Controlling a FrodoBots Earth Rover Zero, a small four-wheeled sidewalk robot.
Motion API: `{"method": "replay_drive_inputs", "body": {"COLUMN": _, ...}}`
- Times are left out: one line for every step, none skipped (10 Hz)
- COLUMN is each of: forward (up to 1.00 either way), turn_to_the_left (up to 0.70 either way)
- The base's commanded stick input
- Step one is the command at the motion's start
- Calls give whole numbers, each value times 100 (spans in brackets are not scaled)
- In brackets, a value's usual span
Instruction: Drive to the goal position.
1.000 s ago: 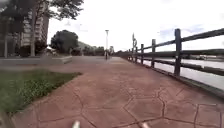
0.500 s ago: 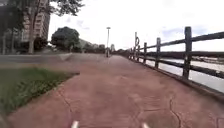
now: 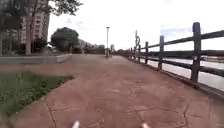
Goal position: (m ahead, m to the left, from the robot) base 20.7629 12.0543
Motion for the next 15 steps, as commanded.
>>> {"method": "replay_drive_inputs", "body": {"forward": 70, "turn_to_the_left": 0}}
{"method": "replay_drive_inputs", "body": {"forward": 70, "turn_to_the_left": 0}}
{"method": "replay_drive_inputs", "body": {"forward": 70, "turn_to_the_left": 0}}
{"method": "replay_drive_inputs", "body": {"forward": 70, "turn_to_the_left": 0}}
{"method": "replay_drive_inputs", "body": {"forward": 70, "turn_to_the_left": 0}}
{"method": "replay_drive_inputs", "body": {"forward": 70, "turn_to_the_left": 0}}
{"method": "replay_drive_inputs", "body": {"forward": 70, "turn_to_the_left": 0}}
{"method": "replay_drive_inputs", "body": {"forward": 70, "turn_to_the_left": 0}}
{"method": "replay_drive_inputs", "body": {"forward": 70, "turn_to_the_left": 0}}
{"method": "replay_drive_inputs", "body": {"forward": 70, "turn_to_the_left": 0}}
{"method": "replay_drive_inputs", "body": {"forward": 70, "turn_to_the_left": 0}}
{"method": "replay_drive_inputs", "body": {"forward": 70, "turn_to_the_left": 0}}
{"method": "replay_drive_inputs", "body": {"forward": 70, "turn_to_the_left": 0}}
{"method": "replay_drive_inputs", "body": {"forward": 70, "turn_to_the_left": 0}}
{"method": "replay_drive_inputs", "body": {"forward": 70, "turn_to_the_left": 0}}
